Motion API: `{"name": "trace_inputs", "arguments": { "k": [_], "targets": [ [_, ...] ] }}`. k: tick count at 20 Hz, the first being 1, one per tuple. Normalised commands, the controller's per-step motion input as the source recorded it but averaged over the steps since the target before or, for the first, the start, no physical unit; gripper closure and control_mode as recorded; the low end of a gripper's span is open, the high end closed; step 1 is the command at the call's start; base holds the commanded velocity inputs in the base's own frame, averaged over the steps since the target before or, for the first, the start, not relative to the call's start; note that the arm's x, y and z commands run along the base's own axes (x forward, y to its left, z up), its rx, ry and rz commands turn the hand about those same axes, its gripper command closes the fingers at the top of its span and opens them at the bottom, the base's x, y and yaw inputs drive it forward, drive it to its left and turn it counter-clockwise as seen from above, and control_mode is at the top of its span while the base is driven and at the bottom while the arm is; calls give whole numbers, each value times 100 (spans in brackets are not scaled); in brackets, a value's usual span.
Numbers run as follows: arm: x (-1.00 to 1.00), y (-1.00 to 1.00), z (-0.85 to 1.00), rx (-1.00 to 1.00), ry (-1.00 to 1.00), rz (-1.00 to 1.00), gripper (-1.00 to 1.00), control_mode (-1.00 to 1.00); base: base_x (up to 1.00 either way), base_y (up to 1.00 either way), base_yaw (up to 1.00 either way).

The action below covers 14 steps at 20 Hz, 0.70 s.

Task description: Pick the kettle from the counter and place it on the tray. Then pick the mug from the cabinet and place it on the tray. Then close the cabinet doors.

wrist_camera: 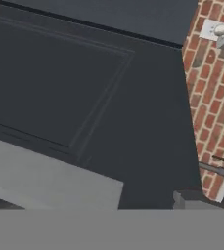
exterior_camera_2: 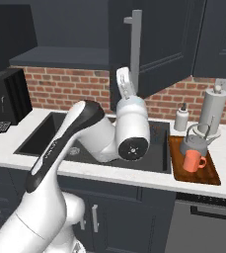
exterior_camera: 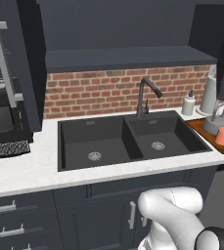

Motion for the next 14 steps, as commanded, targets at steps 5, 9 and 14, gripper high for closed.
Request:
{"name": "trace_inputs", "arguments": {
  "k": [5,9,14],
  "targets": [
    [89,58,0,0,0,0,-100,-100,0,0,0],
    [89,46,0,0,0,0,-100,-100,0,0,0],
    [94,43,0,0,2,0,-100,-100,0,0,0]
  ]
}}
